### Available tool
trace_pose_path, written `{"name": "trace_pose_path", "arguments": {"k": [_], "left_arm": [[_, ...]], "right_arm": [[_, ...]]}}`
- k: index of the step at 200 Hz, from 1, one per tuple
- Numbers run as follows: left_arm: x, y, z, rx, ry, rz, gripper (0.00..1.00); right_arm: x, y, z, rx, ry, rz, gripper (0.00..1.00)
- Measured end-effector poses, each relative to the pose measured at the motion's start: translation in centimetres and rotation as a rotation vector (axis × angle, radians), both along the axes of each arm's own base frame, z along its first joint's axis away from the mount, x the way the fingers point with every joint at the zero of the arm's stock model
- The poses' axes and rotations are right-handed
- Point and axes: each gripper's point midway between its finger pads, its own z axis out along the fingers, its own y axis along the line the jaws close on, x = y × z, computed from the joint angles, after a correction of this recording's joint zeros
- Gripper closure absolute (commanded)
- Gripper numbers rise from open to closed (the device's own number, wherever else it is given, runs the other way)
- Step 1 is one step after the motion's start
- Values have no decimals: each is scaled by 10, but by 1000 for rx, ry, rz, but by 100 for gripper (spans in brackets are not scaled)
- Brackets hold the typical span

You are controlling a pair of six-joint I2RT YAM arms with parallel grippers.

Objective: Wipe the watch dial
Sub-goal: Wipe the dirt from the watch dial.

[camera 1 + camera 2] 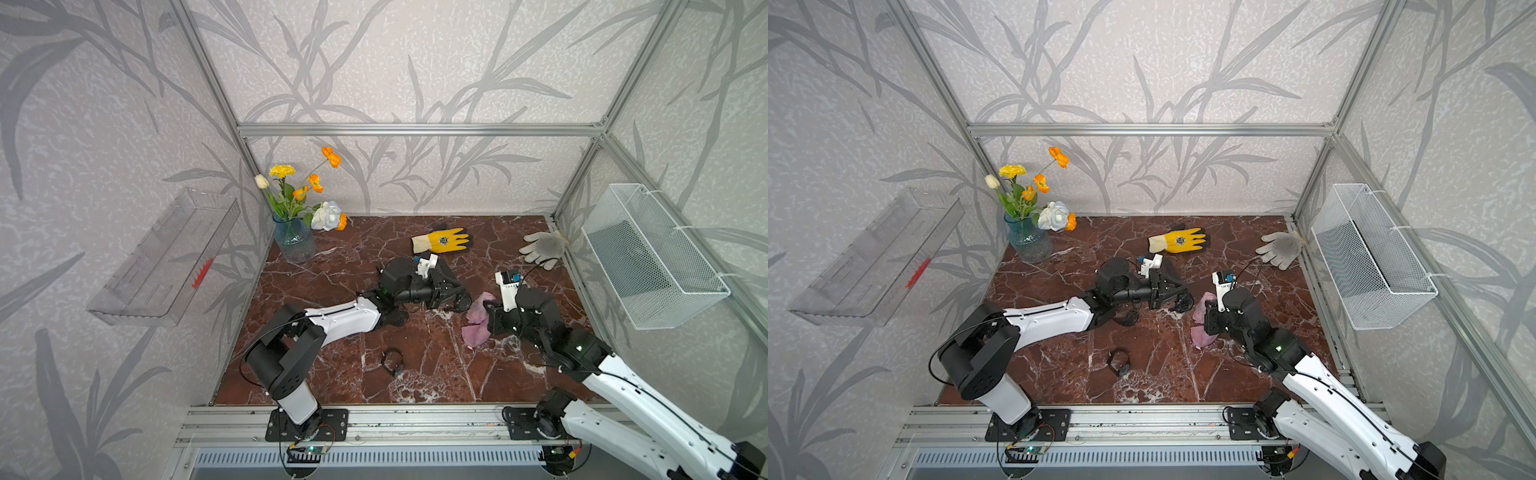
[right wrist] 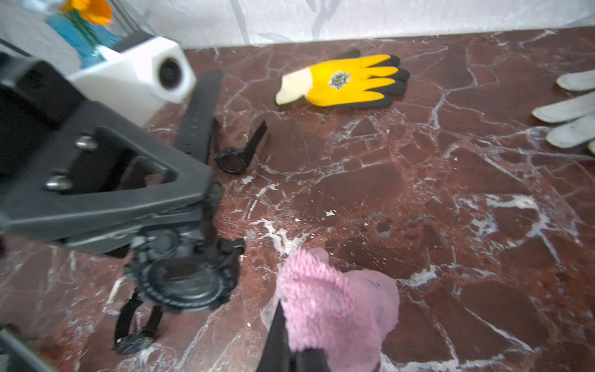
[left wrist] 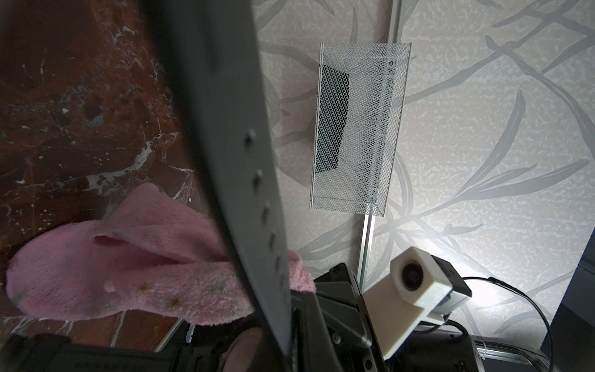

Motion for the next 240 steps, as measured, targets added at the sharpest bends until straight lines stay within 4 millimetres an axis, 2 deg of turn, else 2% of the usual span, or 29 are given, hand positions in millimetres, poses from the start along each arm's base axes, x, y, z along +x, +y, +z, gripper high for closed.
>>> {"name": "trace_pose_path", "arguments": {"k": [19,32,85,120,165,198,240], "left_arm": [[0,0,0,0,0,0,100],[0,0,0,0,-1,0,100],[4,5,-9,20,20,20,100],[8,8,-15,34,30,41,100],[8,9,-18,44,33,44,100],[9,10,-20,50,35,51,100],[10,12,-28,75,45,69,100]], "right_arm": [[-5,16,13,65,-28,88,100],[-6,27,15,88,-24,137,100],[1,53,0,104,28,221,100],[-1,68,-12,106,57,268,100],[-6,74,-28,117,80,291,100],[-3,76,-31,115,80,291,100],[2,76,-45,77,114,276,100]]}}
